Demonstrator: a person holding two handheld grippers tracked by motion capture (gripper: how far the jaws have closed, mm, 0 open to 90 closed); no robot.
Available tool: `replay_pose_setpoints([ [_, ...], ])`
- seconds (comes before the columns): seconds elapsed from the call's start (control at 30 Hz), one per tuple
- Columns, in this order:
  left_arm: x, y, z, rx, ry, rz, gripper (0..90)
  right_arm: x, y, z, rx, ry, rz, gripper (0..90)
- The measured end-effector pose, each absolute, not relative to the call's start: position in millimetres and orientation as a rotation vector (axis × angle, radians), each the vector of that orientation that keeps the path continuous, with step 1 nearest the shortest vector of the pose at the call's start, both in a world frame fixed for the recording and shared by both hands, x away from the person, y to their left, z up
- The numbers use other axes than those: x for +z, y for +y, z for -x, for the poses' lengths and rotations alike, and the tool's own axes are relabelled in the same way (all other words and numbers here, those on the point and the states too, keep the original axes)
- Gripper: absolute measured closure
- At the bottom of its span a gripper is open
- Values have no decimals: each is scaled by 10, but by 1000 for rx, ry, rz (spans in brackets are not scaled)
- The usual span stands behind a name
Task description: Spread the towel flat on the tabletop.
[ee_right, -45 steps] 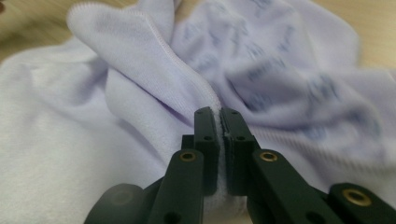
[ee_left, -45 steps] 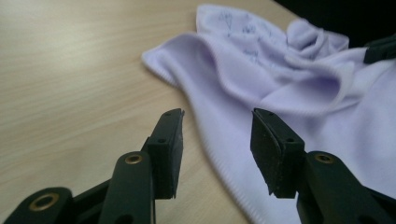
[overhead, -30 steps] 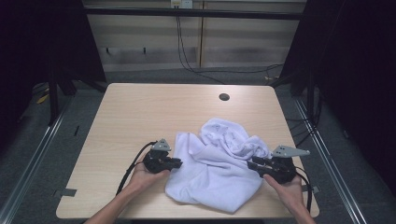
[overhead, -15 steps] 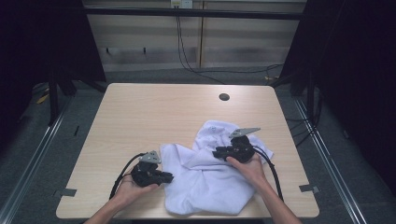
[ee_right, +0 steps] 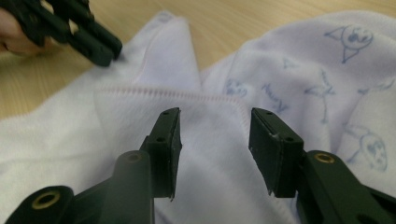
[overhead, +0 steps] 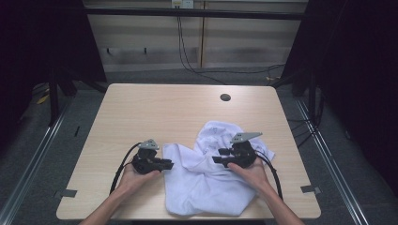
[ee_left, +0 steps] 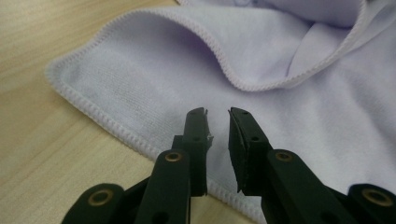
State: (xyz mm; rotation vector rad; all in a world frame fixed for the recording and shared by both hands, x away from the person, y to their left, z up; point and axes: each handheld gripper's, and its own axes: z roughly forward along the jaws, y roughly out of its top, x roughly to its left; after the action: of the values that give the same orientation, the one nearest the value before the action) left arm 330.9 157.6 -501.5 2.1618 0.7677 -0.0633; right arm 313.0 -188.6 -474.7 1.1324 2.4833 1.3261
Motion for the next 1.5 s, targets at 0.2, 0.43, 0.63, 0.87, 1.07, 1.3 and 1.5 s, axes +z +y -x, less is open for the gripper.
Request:
replay_pose_setpoints([
  [0.2,-5033,1599,-3298,-73,763,-2159,777,-4942,-1777,-3391,1257,2562,-1162,498],
  [0.43,-5036,1634,-3282,-79,766,-2154,776,-5004,-1669,-3382,1209,2596,-1091,792],
  [0.63,-5015,1705,-3230,10,735,-2200,817,-4815,-1815,-3281,1287,2501,-1097,854],
  [0.87,-5006,1762,-3147,-36,696,-2215,813,-4611,-2344,-2974,1290,2366,-1181,861],
  [1.07,-4972,1805,-3193,-64,679,-2209,729,-4771,-2877,-2707,1204,2296,-1327,865],
  [1.3,-4917,1802,-3613,40,840,-2063,541,-4835,-2974,-2757,1190,2279,-1370,864],
  [1.5,-5035,1678,-3666,25,832,-2122,509,-4849,-2951,-2750,1178,2298,-1347,863],
])
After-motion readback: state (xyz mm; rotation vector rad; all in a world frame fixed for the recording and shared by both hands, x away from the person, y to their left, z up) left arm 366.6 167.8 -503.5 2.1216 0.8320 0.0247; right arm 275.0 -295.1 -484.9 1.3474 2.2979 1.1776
